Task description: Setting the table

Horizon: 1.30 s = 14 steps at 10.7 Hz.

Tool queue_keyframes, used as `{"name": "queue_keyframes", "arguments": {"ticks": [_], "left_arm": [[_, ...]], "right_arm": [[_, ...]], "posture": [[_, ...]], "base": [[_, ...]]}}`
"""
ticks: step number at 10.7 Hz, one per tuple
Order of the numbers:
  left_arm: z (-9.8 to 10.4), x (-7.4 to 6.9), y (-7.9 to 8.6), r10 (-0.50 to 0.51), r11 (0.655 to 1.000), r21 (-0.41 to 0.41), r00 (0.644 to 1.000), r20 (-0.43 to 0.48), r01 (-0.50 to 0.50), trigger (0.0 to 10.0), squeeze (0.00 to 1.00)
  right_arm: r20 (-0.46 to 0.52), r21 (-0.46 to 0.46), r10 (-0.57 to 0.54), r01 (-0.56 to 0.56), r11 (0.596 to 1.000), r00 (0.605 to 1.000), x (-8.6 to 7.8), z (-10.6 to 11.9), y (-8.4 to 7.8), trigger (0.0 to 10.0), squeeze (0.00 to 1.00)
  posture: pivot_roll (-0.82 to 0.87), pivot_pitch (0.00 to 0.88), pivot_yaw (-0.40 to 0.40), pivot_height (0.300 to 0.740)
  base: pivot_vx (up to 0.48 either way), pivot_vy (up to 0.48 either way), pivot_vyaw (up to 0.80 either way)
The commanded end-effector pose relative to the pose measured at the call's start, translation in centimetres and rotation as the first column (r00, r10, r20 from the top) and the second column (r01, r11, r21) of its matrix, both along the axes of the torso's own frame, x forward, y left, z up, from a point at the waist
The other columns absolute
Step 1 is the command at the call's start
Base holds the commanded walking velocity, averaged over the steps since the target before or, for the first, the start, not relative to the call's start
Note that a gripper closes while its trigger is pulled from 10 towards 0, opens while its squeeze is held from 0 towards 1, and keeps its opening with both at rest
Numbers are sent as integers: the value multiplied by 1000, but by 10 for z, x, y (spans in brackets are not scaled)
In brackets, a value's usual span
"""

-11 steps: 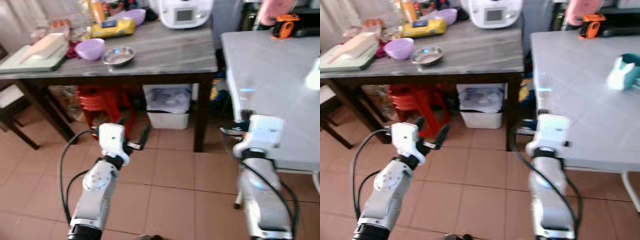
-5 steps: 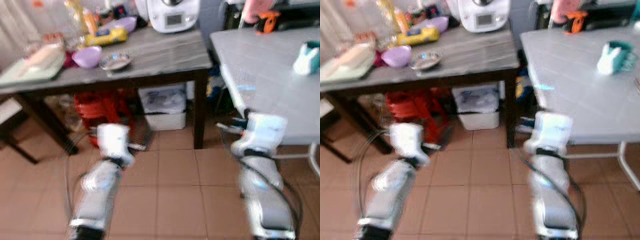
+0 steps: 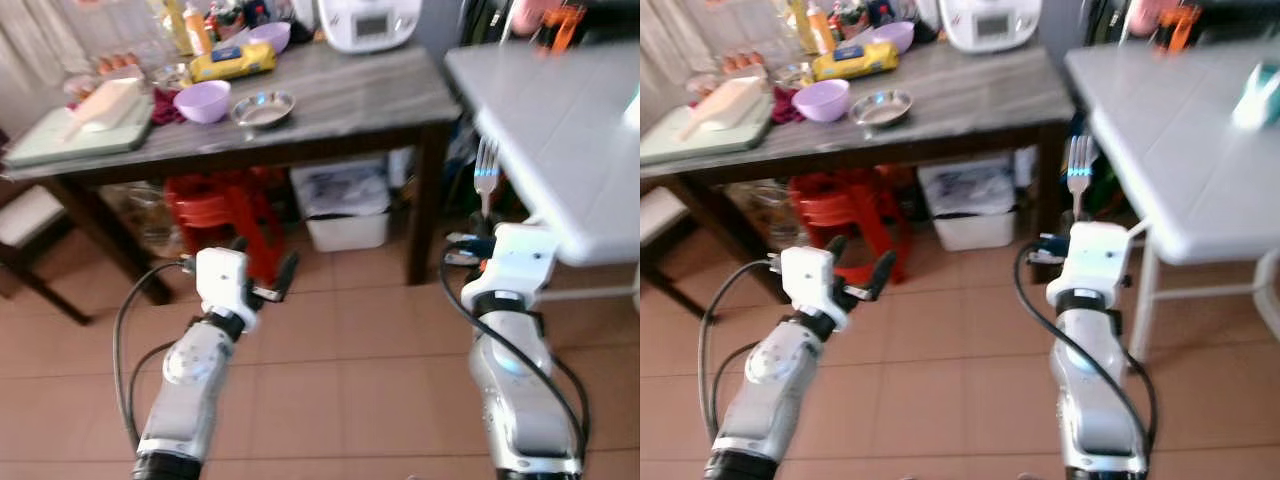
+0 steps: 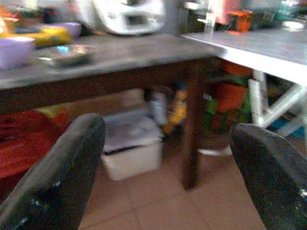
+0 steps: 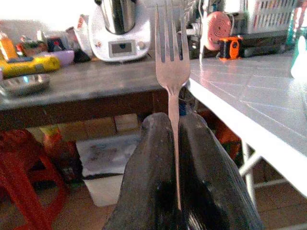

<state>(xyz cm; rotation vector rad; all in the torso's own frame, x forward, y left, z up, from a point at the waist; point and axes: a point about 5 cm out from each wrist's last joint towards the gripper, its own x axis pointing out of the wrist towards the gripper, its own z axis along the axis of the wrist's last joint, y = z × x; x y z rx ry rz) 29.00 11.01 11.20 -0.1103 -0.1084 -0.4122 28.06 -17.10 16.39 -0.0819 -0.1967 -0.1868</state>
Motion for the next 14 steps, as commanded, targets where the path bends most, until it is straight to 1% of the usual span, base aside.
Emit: {"name": "queue_keyframes", "arguments": {"ticks": [1, 4, 7, 8, 10, 14], "left_arm": [[2, 1, 9, 21, 999, 33, 1000, 7, -21, 10000, 0], [3, 1, 8, 17, 999, 35, 1000, 8, -18, 10000, 0], [6, 0, 5, 5, 1000, 27, 999, 41, -6, 10000, 0], [7, 0, 4, -6, 999, 37, 999, 49, 4, 10000, 0], [7, 0, 2, -13, 999, 36, 999, 51, 11, 10000, 0], [6, 1, -3, -30, 999, 30, 998, 59, 29, 10000, 0]], "right_arm": [[20, 12, 16, -17, 1000, 1000, 0, 4, 6, 10000, 0], [23, 4, 19, -19, 1000, 1000, 0, 4, 7, 10000, 0], [24, -4, 19, -18, 1000, 1000, 0, 4, 6, 10000, 0], [26, -7, 20, -20, 1000, 999, 0, 5, 7, 10000, 0], [28, -11, 21, -21, 1000, 999, 1, 5, 6, 10000, 0], [29, -14, 26, -26, 1000, 999, 2, 6, 5, 10000, 0]], "posture": [[-88, 93, 153, 740], [-84, 94, 157, 740], [-86, 94, 156, 740], [-88, 93, 154, 740], [-95, 90, 148, 740], [-101, 82, 143, 740]], "base": [[0, 435, 0], [0, 450, 0], [0, 0, 0], [0, 0, 0], [0, 0, 450], [0, 0, 0]]}}
